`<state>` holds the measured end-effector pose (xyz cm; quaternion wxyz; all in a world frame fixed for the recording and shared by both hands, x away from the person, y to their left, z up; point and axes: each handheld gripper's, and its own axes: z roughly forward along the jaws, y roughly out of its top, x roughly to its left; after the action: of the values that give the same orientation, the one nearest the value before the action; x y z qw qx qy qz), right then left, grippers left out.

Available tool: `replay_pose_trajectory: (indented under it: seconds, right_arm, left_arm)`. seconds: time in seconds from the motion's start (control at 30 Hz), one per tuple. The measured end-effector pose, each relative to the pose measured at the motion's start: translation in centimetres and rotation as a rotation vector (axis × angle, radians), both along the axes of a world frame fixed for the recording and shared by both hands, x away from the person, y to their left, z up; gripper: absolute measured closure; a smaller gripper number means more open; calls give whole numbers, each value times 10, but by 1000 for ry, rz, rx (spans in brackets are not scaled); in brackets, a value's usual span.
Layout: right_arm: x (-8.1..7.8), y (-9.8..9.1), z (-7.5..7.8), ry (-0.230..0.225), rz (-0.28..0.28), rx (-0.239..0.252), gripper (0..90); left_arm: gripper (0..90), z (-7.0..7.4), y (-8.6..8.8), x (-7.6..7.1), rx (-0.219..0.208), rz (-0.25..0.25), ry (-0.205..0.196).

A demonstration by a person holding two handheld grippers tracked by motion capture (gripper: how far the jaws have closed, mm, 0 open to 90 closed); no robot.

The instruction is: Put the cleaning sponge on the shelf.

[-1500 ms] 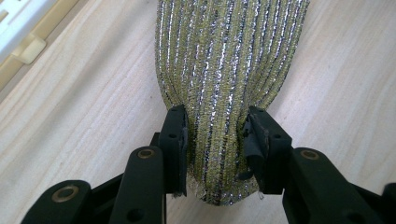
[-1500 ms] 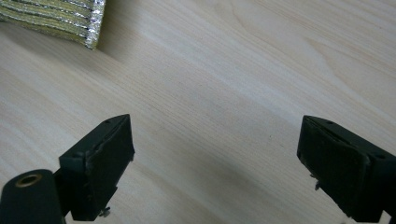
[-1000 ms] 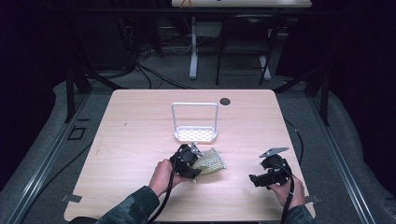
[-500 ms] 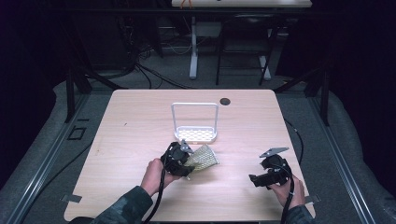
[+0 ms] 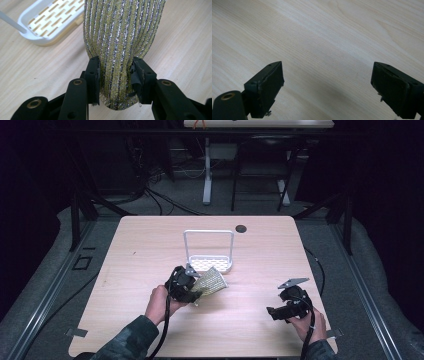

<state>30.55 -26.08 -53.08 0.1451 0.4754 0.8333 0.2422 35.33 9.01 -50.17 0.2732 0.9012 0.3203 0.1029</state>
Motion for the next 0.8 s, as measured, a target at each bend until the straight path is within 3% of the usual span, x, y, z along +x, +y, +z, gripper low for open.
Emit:
replay_pose_trajectory:
  seconds: [0.33,0.8]
  right_arm:
    - [0,0,0,0,2,1,106]
    - [1,-1,-1,1,3,-3,107]
  left_arm:
    - [615,8,10,15,15,41,0]
    - [615,14,14,30,45,59,-6]
